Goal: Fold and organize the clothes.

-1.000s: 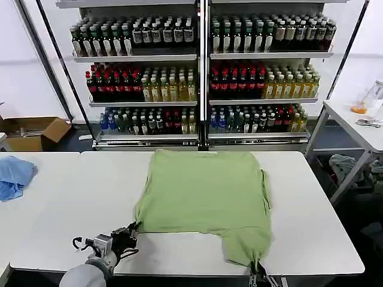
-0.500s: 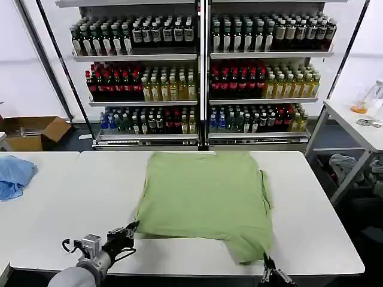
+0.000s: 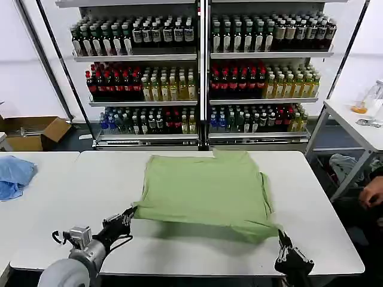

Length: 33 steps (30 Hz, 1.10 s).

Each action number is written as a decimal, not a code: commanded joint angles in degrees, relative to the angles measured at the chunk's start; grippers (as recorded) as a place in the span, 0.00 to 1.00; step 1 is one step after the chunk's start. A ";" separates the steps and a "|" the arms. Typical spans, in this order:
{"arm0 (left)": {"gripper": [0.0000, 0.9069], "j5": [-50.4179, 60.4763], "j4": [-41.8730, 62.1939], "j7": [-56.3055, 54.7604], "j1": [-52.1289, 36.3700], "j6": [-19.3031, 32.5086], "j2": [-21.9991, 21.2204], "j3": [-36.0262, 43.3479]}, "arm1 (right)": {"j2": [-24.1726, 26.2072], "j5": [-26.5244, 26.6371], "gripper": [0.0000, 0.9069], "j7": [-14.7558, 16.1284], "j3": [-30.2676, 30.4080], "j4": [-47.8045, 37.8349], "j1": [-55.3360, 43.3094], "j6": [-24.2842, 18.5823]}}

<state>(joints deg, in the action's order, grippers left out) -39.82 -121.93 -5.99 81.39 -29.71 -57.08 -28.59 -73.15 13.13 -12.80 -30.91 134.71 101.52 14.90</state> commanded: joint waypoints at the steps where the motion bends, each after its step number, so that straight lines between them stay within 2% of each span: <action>1: 0.02 2.38 8.11 0.06 -10.86 2.05 -0.67 5.07 | 3.87 2.62 0.00 0.07 -1.42 -3.54 -7.39 0.00; 11: 0.02 7.64 16.68 -0.03 -20.23 2.42 -1.59 13.22 | 9.99 4.48 0.00 0.15 1.40 -13.19 -20.59 4.33; 19: 0.02 13.64 21.78 -1.26 -23.16 2.57 -3.63 16.57 | 12.57 3.29 0.00 0.97 5.22 -19.76 -27.10 5.81; 26: 0.02 15.16 23.87 -2.62 -23.53 2.51 -4.89 16.85 | 12.77 2.38 0.00 1.43 7.48 -23.94 -30.23 5.67; 27: 0.06 15.13 23.93 -2.63 -23.50 2.52 -5.03 16.84 | 12.63 2.04 0.20 1.53 7.88 -24.56 -30.49 5.71; 28: 0.38 15.13 23.84 -2.63 -23.41 2.52 -5.14 16.84 | 12.53 1.74 0.94 1.70 8.16 -24.83 -30.59 6.02; 29: 0.89 15.08 23.70 -2.60 -23.31 2.48 -5.21 16.84 | 12.43 1.39 1.00 1.98 8.50 -25.04 -30.66 6.47; 30: 1.00 15.04 23.54 -2.52 -23.18 2.36 -5.28 16.84 | 12.34 1.20 1.00 2.22 8.85 -25.14 -30.69 7.04; 33: 1.00 14.60 22.71 -2.31 -22.67 2.33 -5.52 16.59 | 11.78 1.07 1.00 3.12 9.51 -24.98 -30.39 7.60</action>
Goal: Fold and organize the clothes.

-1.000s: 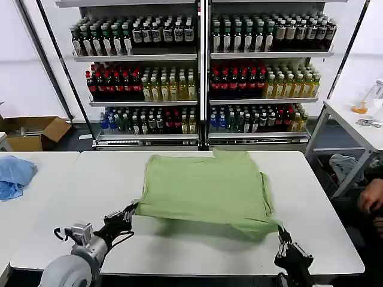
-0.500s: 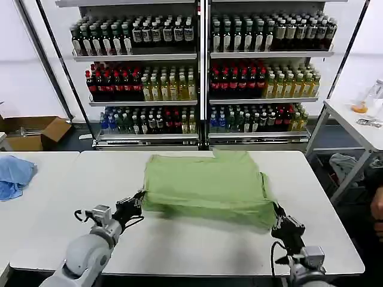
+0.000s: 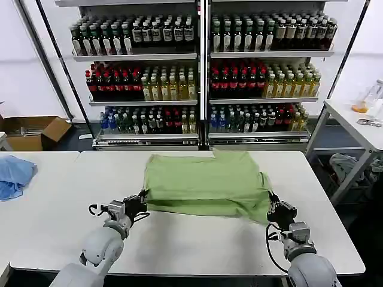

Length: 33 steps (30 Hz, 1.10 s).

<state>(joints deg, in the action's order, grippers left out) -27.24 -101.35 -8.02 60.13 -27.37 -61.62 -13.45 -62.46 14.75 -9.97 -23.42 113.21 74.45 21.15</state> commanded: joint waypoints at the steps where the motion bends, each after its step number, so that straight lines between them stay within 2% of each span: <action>1: 1.00 1.86 1.83 -0.35 -1.20 -0.01 -1.07 1.19 | 0.82 -0.56 1.00 0.52 1.98 -3.13 -3.00 1.34; 9: 1.00 2.15 -2.67 -1.54 3.86 0.67 -1.08 -1.94 | -1.73 -0.33 1.00 0.94 -1.60 3.49 5.13 -0.55; 13: 1.00 2.05 -1.84 -1.96 5.72 1.11 -0.96 -2.52 | -2.75 -0.36 1.00 0.08 -4.14 6.65 11.05 -0.20; 20: 1.00 2.01 1.15 -2.13 4.48 1.03 -1.79 -1.79 | -2.80 4.45 1.00 -2.43 -5.57 2.59 10.16 3.05; 21: 0.97 1.95 1.53 -2.09 4.19 0.93 -1.93 -1.58 | -2.70 5.25 1.00 -2.69 -5.19 1.91 9.60 3.26; 22: 0.38 1.91 1.92 -2.06 3.85 0.80 -2.02 -1.36 | -2.62 5.72 1.00 -2.88 -4.84 1.00 9.06 3.30; 23: 0.19 1.94 2.28 -2.01 3.60 0.80 -2.06 -1.14 | -2.53 6.17 1.00 -2.94 -4.61 0.27 8.36 3.58; 24: 0.04 1.95 2.59 -1.83 3.35 0.80 -2.11 -0.94 | -2.46 7.07 0.94 -2.97 -4.23 -0.18 7.97 3.82; 25: 0.02 1.96 2.85 -1.64 3.16 0.88 -2.17 -0.84 | -2.37 7.84 0.79 -3.01 -3.86 -0.57 7.35 4.12; 26: 0.02 1.98 3.08 -1.47 3.00 1.03 -2.27 -0.75 | -2.33 8.44 0.33 -3.03 -3.47 -0.92 6.87 4.29; 27: 0.02 1.99 3.27 -1.30 2.90 1.31 -2.38 -0.71 | -2.27 9.06 0.06 -2.96 -3.05 -1.46 6.50 4.30; 28: 0.02 1.99 3.34 -1.11 2.87 1.36 -2.41 -0.67 | -2.25 9.60 0.00 -2.91 -2.55 -1.72 6.11 4.30; 33: 0.02 1.30 4.01 -0.42 2.51 1.32 -2.82 -0.51 | -2.29 10.37 0.00 -2.73 -0.80 -3.23 4.75 3.17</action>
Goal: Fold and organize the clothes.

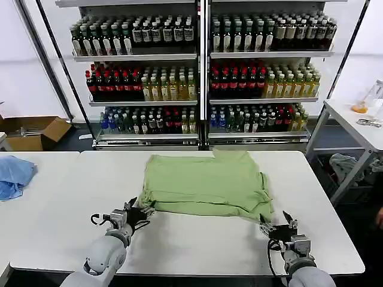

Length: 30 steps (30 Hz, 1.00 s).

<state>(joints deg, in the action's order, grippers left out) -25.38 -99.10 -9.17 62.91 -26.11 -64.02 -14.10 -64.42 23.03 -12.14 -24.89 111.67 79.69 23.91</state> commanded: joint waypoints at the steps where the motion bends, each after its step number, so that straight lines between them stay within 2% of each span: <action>1: 0.02 -0.84 1.92 0.79 -0.35 -0.05 -0.44 0.14 | -0.27 2.30 0.00 -0.50 0.81 -1.76 -0.67 0.16; 18: 0.02 -5.43 1.70 2.15 0.00 -1.25 -0.18 -0.33 | 1.16 2.89 0.00 0.46 2.65 -2.26 -1.49 -1.92; 23: 0.02 -6.49 -0.96 1.88 1.98 -1.20 0.19 -1.38 | 2.05 2.86 0.00 0.66 1.48 0.80 0.61 -1.81; 30: 0.02 -6.34 -9.77 1.60 9.68 -1.54 1.73 -4.09 | 4.02 2.81 0.00 0.85 -1.52 7.12 6.89 -1.59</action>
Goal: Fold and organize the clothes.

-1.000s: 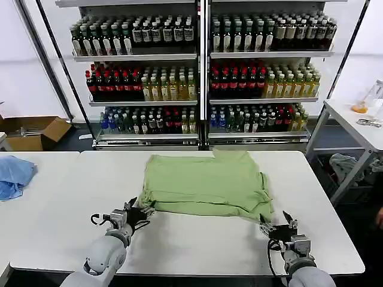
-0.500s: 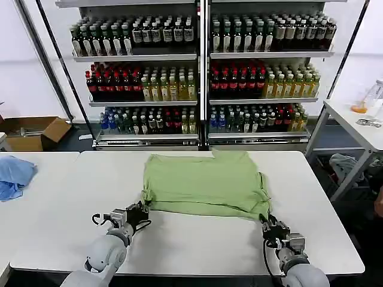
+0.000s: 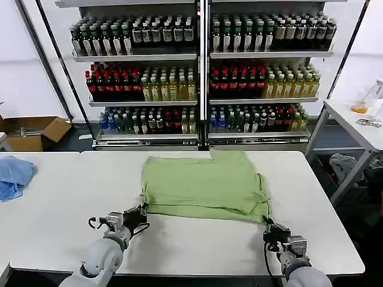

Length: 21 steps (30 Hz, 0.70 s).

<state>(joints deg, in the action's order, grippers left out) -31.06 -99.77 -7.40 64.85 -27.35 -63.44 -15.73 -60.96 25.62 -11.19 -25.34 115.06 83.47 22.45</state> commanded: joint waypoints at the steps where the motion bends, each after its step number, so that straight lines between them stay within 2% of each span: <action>1: 0.02 -0.53 -10.29 -0.25 9.43 -0.35 1.28 -2.72 | 0.70 0.20 0.00 -0.10 -1.67 4.24 4.38 -0.12; 7: 0.02 -0.11 -17.61 -0.56 17.95 -0.80 1.44 -5.73 | 1.05 -1.44 0.00 0.42 -5.20 10.38 12.62 -0.31; 16: 0.02 2.94 -25.24 -0.63 28.04 -0.84 1.19 -9.62 | -0.46 -6.38 0.00 0.86 -6.90 16.61 23.81 -1.20; 17: 0.36 3.25 -25.67 -0.62 28.42 -1.02 1.16 -9.74 | -0.59 -7.03 0.37 0.83 -6.82 16.92 24.20 -1.12; 18: 0.84 3.93 -26.28 -0.40 29.05 -1.70 1.21 -10.07 | -0.85 -7.84 0.89 0.85 -6.63 17.18 24.55 -0.59; 19: 1.00 5.48 -27.22 0.40 29.88 -2.85 1.39 -10.53 | -1.09 -9.69 1.00 1.21 -6.28 17.44 24.61 0.75; 21: 1.00 7.26 -28.36 0.80 30.79 -3.57 1.83 -10.98 | -1.19 -10.88 1.00 1.43 -6.07 17.98 24.63 1.35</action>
<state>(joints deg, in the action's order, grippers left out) -28.86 -118.76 -7.96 85.11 -28.59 -62.29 -23.24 -62.08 18.53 -10.09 -31.15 129.94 102.43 22.09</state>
